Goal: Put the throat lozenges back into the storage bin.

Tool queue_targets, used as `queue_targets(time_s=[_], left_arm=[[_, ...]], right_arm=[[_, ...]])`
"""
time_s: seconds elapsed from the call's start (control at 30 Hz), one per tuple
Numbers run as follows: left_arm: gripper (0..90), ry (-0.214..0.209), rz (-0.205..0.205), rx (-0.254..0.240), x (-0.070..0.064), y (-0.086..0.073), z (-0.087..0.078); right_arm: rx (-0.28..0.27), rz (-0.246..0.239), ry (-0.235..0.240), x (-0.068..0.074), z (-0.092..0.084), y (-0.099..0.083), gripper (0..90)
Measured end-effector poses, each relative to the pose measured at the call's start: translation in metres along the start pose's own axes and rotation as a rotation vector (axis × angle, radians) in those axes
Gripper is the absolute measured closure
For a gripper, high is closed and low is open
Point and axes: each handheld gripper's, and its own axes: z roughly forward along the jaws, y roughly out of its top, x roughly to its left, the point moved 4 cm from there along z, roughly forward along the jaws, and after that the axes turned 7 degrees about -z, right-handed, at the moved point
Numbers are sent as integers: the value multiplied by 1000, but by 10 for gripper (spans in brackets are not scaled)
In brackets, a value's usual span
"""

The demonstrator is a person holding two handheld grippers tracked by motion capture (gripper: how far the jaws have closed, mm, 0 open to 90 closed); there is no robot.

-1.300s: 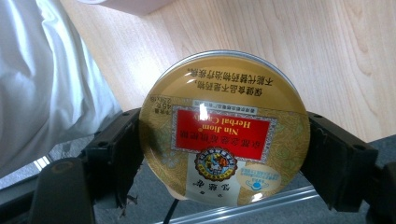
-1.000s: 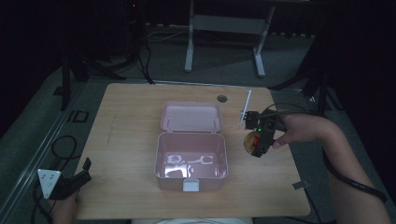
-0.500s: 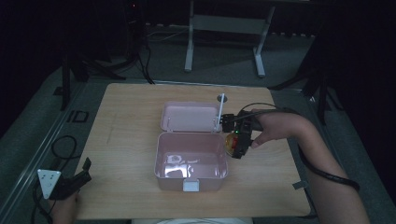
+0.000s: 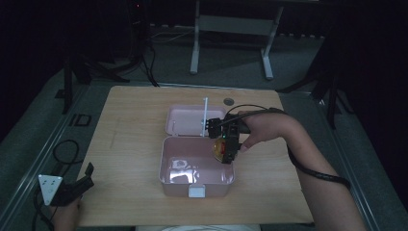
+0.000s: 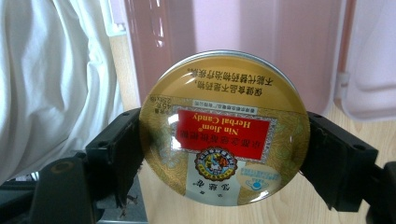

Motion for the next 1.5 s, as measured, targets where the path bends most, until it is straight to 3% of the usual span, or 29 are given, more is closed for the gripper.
queue_targets(time_s=[0.47,0.67,0.77,1.5], left_arm=[[24,-2,0,0,0,0,0],[25,-3,0,0,0,0,0],[25,-7,-1,2,0,0,0],[25,-15,-2,8,0,0,0]], right_arm=[[5,-32,61,-5,41,15,201],[25,-39,94,-9,72,17,201],[27,-20,93,-13,83,18,201],[56,-57,116,-16,146,19,200]])
